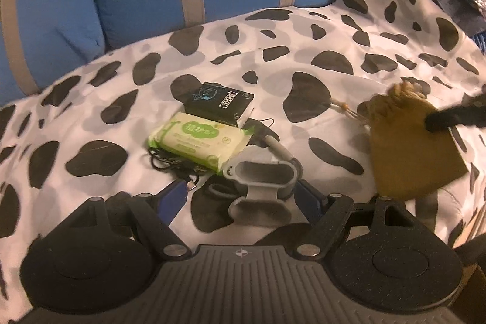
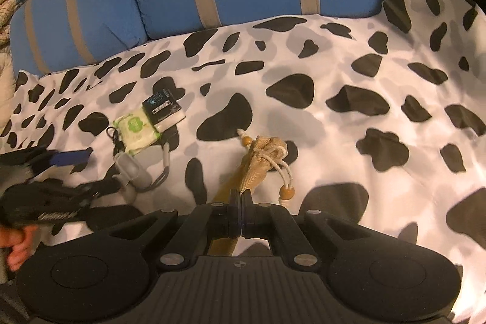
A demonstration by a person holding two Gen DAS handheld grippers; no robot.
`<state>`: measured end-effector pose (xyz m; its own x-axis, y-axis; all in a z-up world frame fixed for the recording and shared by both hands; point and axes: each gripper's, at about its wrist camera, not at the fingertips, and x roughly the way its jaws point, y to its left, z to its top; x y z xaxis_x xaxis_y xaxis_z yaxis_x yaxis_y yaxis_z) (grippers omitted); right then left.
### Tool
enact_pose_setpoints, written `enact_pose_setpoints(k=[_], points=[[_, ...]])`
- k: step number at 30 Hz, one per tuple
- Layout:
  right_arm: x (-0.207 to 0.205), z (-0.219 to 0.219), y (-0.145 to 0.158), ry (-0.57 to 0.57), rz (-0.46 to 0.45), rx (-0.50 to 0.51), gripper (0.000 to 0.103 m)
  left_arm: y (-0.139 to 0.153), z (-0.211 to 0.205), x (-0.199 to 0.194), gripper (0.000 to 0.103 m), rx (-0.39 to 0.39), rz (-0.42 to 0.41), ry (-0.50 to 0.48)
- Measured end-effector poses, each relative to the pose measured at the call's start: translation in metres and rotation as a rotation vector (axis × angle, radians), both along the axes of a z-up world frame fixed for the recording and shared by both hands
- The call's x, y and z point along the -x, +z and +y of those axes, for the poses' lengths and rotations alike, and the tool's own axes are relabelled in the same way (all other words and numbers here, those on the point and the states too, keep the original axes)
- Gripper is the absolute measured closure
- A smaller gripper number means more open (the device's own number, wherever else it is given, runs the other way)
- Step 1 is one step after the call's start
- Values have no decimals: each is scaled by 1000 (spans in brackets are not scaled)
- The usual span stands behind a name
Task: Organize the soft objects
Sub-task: 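Grasp the tan drawstring pouch with right tool and lift it, then grasp the grey earbud case with left tool while right tool holds the pouch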
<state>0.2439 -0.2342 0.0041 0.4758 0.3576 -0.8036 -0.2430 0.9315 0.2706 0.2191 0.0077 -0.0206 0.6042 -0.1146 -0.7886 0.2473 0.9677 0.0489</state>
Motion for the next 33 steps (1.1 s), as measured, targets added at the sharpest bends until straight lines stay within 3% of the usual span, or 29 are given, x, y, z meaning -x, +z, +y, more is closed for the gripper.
enact_pose_setpoints(k=[10,15,22,23,26,33], points=[[9,4,-1,36,47,-32,100,-13,-4,-21,26,73,28,-21],[8,6,-1,46,49,-42,100,-15,-12,-22,26,79,37,-70],[8,6,0,44,51,-42,100,-22,-17,-23,26,49,78,-61],[8,6,0,44,50,-42,100,-24,-17,-24,27,45,84,-56],[8,7,-1,49,49,-38,100,-29,-17,-24,53,34,106,-49],[10,7,3,46,3,-27,100,-16,-11,-18,56,68,50,-26]])
